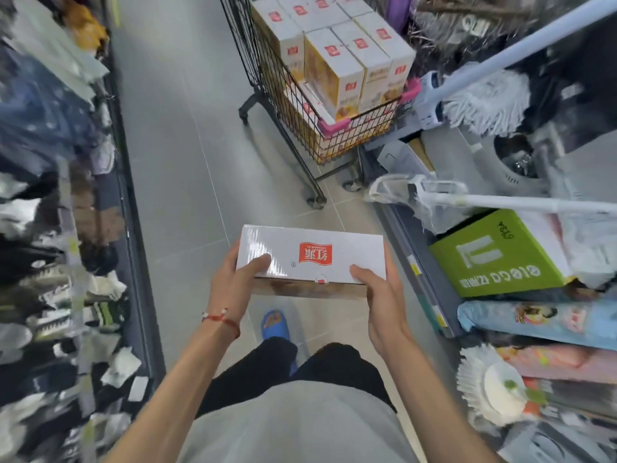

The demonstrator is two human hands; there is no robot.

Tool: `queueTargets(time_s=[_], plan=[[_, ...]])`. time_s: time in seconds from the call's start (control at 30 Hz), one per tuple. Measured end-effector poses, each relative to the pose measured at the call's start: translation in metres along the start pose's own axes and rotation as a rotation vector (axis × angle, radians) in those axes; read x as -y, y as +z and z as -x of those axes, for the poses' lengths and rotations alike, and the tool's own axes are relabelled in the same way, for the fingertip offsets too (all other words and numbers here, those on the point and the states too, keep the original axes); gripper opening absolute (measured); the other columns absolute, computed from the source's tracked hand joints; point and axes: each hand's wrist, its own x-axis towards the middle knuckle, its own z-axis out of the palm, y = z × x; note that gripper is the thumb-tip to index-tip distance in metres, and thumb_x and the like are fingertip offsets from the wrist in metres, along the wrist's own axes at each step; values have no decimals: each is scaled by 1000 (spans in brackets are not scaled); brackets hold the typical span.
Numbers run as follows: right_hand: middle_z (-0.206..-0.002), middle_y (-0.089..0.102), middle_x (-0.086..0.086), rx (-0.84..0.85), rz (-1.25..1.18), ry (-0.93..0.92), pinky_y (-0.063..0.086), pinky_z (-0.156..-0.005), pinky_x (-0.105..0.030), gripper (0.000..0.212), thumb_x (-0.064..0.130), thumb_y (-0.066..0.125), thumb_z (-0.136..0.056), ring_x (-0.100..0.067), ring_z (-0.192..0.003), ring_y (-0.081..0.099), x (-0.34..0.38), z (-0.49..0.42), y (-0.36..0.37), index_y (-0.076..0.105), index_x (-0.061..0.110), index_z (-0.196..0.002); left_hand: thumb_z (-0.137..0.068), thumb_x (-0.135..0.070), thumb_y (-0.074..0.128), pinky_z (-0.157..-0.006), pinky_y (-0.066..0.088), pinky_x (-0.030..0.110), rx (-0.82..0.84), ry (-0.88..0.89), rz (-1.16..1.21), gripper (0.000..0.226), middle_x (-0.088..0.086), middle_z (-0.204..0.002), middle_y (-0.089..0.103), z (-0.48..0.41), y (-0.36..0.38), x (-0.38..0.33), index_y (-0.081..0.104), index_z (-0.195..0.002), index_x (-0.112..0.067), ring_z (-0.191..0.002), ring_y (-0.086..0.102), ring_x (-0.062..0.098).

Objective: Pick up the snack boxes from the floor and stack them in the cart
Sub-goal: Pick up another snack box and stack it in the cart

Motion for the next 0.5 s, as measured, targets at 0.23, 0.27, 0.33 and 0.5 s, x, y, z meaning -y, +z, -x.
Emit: queueTargets(time_s=[0.23, 0.27, 0.33, 0.5], plan=[[-124, 74, 3, -100, -71, -21, 51, -105, -40, 62, 20, 72, -83, -21, -123, 66, 59, -95, 66, 57, 27, -143, -91, -16, 67, -71, 43, 13, 32, 71, -83, 27, -20, -98, 69, -118, -3, -91, 66, -113, -31, -88, 61, -3], [-122, 75, 3, -110, -87, -25, 54, -98, -32, 59, 14, 71, -86, -19, -119, 68, 66, -112, 72, 57, 25, -143, -91, -15, 67, -72, 43, 14, 39, 77, -86, 28, -22, -98, 68, -134, -2, -103, 66, -112, -33, -90, 62, -3], [-120, 76, 4, -114, -120, -31, 55, -83, -18, 54, 2, 67, -93, -13, -113, 70, 83, -143, 83, 57, 21, -143, -90, -13, 67, -75, 45, 17, 59, 109, -100, 31, -19, -103, 70, -168, 5, -124, 67, -116, -29, -96, 64, 4], [-127, 74, 1, -106, -133, -39, 57, -84, -19, 54, 1, 68, -95, -16, -119, 68, 123, -227, 102, 56, 19, -144, -86, -21, 66, -82, 47, 22, 75, 137, -125, 40, -8, -114, 70, -254, 32, -175, 64, -125, -30, -106, 64, 12]])
